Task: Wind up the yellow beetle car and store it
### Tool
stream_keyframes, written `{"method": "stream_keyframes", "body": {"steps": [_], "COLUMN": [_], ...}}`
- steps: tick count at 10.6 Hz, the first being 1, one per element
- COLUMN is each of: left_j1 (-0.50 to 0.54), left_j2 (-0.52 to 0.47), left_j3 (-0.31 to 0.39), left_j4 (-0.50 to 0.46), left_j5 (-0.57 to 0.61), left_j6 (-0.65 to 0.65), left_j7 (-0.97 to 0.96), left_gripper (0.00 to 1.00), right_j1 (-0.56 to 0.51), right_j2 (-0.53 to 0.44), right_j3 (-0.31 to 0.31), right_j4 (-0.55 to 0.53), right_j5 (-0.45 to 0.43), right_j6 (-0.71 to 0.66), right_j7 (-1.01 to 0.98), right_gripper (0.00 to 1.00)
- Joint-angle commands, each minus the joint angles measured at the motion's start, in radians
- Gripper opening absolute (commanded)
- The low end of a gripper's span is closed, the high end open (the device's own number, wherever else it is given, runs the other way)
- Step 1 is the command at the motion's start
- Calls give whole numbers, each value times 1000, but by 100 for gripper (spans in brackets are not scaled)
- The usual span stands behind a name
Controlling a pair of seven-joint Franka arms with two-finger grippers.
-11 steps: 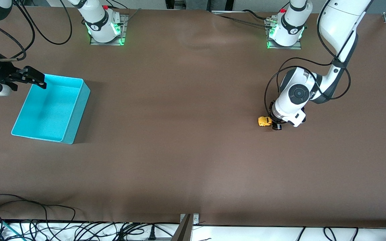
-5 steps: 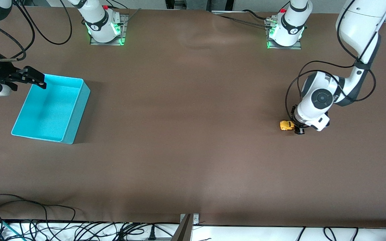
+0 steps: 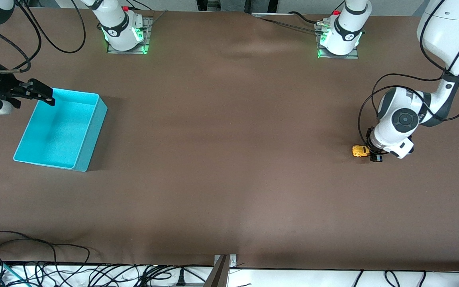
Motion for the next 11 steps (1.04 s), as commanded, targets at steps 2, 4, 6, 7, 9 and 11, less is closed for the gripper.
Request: {"method": "stream_keyframes", "body": {"steps": [2,4,6,7,9,11], "left_j1": [55,67,67,67,67,68], "left_j2": [58,60,60,60,60,58], "left_j3": [-3,-3,-3,-3,-3,-3], "left_j4": [44,50,58,58,58,58], "left_j5": [38,38,38,38,38,38], "left_j6": [7,7,7,7,7,7], "left_j7": [73,73,73,73,73,75], "left_gripper": [0,0,0,0,0,0], "right_j1": [-1,-1,-1,-1,-1,-1], "right_j2": [-9,-9,-8,-9,-9,-9], "right_j3": [-1,-1,-1,-1,-1,-1], "right_j4": [-7,-7,-7,-7,-7,-7], "right_j5": [-13,-13,-13,-13,-13,-13], "right_j6": [1,-1,-1,-1,1,1], "right_j7": [-12,-12,-10,-10,-12,-10], "right_gripper": [100,100,100,100,100,100]}}
